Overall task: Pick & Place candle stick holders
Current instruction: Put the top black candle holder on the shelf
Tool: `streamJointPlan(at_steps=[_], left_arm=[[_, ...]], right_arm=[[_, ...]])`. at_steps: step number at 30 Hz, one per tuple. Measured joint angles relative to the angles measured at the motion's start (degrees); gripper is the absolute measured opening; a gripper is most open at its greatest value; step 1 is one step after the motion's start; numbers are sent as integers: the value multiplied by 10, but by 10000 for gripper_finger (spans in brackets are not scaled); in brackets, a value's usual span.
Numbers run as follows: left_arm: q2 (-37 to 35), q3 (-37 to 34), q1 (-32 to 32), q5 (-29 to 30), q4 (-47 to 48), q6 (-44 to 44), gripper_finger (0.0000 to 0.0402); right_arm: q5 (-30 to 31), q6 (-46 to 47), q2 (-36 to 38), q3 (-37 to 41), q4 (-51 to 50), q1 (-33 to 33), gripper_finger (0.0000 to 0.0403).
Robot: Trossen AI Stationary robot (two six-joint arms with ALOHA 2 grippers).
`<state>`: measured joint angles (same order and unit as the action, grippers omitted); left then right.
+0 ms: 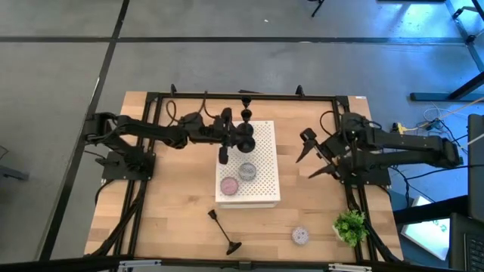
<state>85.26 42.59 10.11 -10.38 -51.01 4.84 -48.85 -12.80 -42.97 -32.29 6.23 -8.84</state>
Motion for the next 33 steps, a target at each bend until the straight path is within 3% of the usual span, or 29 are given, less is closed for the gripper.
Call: streamJointPlan(at_steps=[7,17,24,29,33], left_arm=[[40,0,1,1,-42,18,8],[36,0,-7,30,23,6,8],[36,0,-14,47,18,-11,8],[41,-37,-36,100,-74,-22,8],[34,-68,-31,103,-119,-4,8]], right_arm=[[23,4,-23,4,6,-25,288],[28,0,-51,4,53,-25,288],[28,4,-50,4,71,-25,288],[28,11,-50,4,76,-25,288],[27,14,-50,4,79,-24,288]])
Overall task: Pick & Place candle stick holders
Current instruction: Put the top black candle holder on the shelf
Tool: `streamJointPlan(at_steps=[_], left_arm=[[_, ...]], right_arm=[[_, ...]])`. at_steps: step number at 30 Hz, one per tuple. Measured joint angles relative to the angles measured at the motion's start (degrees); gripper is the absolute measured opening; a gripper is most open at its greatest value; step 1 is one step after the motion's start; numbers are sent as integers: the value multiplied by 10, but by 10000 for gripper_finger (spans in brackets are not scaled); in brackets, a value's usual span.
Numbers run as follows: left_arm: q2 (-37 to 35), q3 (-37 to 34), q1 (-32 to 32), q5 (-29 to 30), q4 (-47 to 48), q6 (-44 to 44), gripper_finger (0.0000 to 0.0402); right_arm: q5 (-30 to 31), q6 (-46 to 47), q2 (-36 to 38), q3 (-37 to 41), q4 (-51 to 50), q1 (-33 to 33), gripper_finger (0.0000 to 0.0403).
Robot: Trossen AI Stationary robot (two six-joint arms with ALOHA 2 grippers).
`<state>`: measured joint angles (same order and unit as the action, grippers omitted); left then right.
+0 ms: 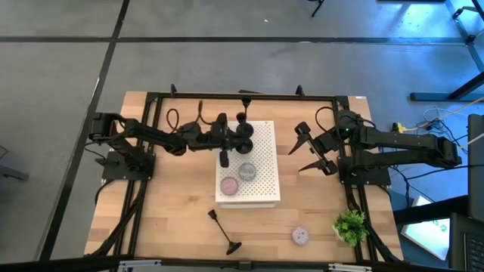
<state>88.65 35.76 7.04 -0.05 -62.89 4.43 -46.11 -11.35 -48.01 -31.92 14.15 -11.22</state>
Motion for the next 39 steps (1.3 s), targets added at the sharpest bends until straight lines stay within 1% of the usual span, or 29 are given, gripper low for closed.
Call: streamJointPlan(at_steps=[3,5,7,14,30,35,39], left_arm=[[0,-1,0,0,0,4,8],[0,-1,1,-17,8,8,8],[0,2,3,-20,23,8,8],[0,2,12,-22,38,5,8],[6,2,13,-22,30,-1,8],[6,2,13,-39,25,-7,8],[6,2,13,-66,25,-17,8]], right_arm=[[0,0,0,0,5,0,288],[0,0,0,0,11,0,288],[0,-2,0,0,17,0,288],[0,-7,0,0,27,0,289],[0,-4,-12,0,34,0,289],[0,-4,-22,0,47,0,289],[0,-4,-23,0,54,0,289]])
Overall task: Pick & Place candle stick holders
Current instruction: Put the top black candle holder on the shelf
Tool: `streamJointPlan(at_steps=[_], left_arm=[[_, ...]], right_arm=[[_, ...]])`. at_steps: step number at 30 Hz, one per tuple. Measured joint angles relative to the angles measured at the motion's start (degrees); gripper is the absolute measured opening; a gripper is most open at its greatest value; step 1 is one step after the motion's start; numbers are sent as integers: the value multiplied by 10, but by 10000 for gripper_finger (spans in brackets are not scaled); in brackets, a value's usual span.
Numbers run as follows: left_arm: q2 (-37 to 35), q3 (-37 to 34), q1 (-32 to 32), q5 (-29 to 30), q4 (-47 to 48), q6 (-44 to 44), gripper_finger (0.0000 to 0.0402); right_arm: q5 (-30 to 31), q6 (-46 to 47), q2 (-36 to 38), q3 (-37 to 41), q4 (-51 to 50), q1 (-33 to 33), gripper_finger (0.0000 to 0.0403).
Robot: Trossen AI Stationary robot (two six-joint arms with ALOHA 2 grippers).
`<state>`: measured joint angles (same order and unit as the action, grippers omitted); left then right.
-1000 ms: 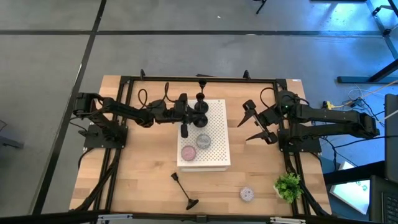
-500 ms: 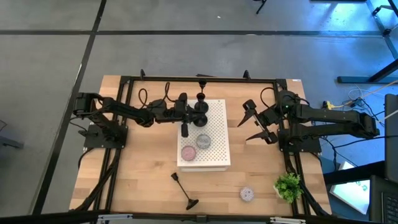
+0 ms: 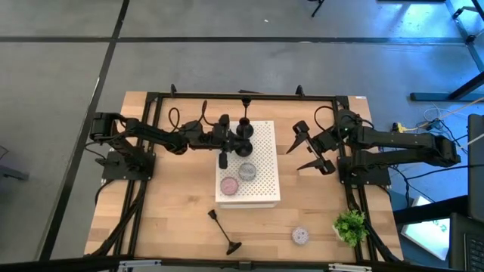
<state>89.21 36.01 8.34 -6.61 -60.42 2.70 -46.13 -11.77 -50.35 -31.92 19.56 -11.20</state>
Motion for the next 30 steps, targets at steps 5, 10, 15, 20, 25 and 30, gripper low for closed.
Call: streamJointPlan(at_steps=[5,10,15,20,25,30], left_arm=[[0,0,0,15,2,2,8],[0,0,0,45,-2,12,8],[9,1,-3,51,-23,19,8],[50,12,-5,51,-50,27,8],[64,22,-5,51,-45,27,8],[49,22,-5,52,-27,19,8]], right_arm=[[0,5,0,0,5,0,289],[0,5,0,0,5,0,289],[0,4,0,0,5,0,289],[-1,4,0,0,5,0,289],[-9,4,0,0,6,0,288],[-12,4,0,0,-2,1,288]])
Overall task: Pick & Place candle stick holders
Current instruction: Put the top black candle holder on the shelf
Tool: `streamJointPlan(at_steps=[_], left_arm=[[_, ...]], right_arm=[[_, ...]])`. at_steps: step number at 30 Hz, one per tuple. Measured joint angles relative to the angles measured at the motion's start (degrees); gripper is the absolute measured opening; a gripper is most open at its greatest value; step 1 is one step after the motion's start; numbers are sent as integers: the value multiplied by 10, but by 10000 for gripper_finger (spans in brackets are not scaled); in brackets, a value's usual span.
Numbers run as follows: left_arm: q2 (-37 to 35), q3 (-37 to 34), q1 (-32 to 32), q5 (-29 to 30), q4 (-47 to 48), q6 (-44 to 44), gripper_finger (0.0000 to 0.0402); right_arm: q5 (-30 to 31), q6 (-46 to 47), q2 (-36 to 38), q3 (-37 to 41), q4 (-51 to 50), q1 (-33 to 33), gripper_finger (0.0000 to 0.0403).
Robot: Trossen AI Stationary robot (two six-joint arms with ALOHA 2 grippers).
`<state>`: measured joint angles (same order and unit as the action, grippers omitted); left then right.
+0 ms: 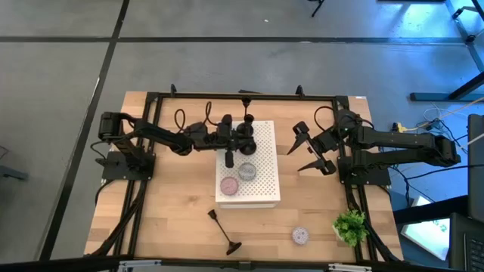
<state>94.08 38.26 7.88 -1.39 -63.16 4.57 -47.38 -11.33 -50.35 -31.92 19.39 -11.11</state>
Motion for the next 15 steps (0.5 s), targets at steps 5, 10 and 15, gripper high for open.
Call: streamJointPlan(at_steps=[5,10,15], left_arm=[[-14,0,0,4,34,-7,8],[-15,0,-5,10,37,-12,8],[-15,0,-5,15,47,-13,8]], right_arm=[[-13,0,0,0,-3,1,288],[-13,0,0,0,-3,1,288],[-13,0,0,0,1,1,288]])
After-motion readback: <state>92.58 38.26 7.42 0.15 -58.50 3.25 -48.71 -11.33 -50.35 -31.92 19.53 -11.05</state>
